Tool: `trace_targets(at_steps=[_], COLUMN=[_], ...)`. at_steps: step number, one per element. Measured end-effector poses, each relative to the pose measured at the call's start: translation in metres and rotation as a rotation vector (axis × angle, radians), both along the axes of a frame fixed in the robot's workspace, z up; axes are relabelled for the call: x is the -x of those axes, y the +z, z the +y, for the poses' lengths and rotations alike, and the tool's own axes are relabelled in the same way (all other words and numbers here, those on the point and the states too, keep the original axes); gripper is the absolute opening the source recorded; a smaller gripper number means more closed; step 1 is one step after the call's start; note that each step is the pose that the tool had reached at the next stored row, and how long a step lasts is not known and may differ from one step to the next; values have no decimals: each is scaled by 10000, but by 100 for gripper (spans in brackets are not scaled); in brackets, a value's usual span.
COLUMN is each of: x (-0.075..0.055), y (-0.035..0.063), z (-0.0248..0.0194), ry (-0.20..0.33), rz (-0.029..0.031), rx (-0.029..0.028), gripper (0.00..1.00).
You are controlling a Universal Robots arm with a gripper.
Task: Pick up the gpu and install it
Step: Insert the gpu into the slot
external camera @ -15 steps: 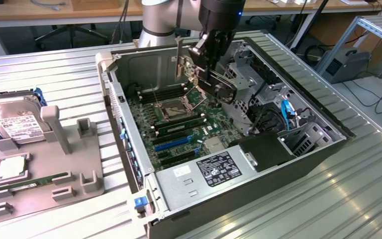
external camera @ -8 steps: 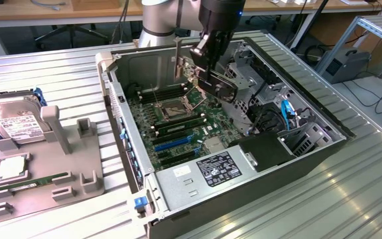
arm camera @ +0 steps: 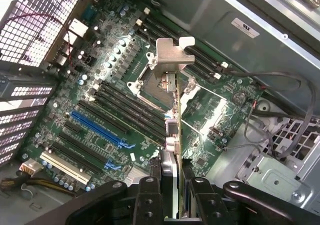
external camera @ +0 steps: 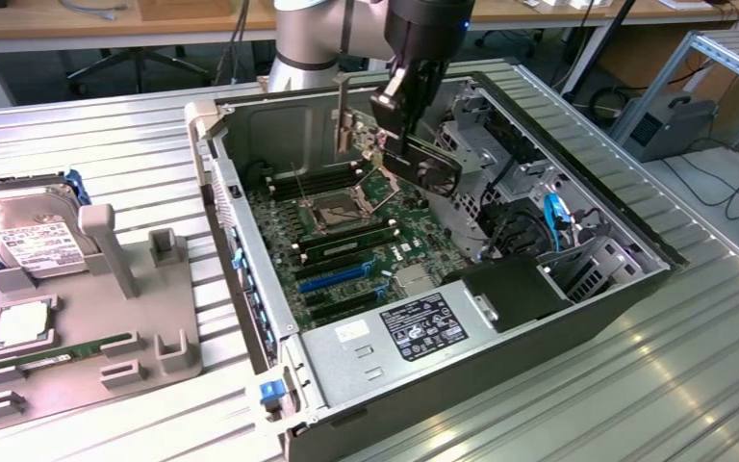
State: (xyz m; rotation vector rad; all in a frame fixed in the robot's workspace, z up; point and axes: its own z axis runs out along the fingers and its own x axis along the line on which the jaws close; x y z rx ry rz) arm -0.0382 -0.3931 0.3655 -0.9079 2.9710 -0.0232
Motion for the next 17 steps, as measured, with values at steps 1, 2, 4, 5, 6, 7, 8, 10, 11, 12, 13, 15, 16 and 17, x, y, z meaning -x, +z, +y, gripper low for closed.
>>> trace_targets(at_steps=[1, 2, 4, 5, 6, 7, 8, 10, 11, 12, 13, 15, 16, 17], x=[0, 0, 0, 0, 0, 0, 0, 0, 0, 0, 0, 0, 0, 0], y=[0, 0, 0, 0, 0, 0, 0, 0, -1, -1, -1, -1, -1, -1], z=[0, 0, 0, 0, 0, 0, 0, 0, 0, 0, 0, 0, 0, 0], ry=[69, 141, 278, 353, 423, 493, 559, 706, 779, 852, 919, 1062, 1140, 1211], rz=[0, 0, 0, 0, 0, 0, 0, 0, 0, 0, 0, 0, 0, 0], rx=[0, 1, 2, 2, 2, 3, 3, 5, 5, 6, 6, 8, 9, 10], gripper=[27, 27, 27, 27, 27, 27, 27, 27, 27, 27, 27, 27, 27, 27])
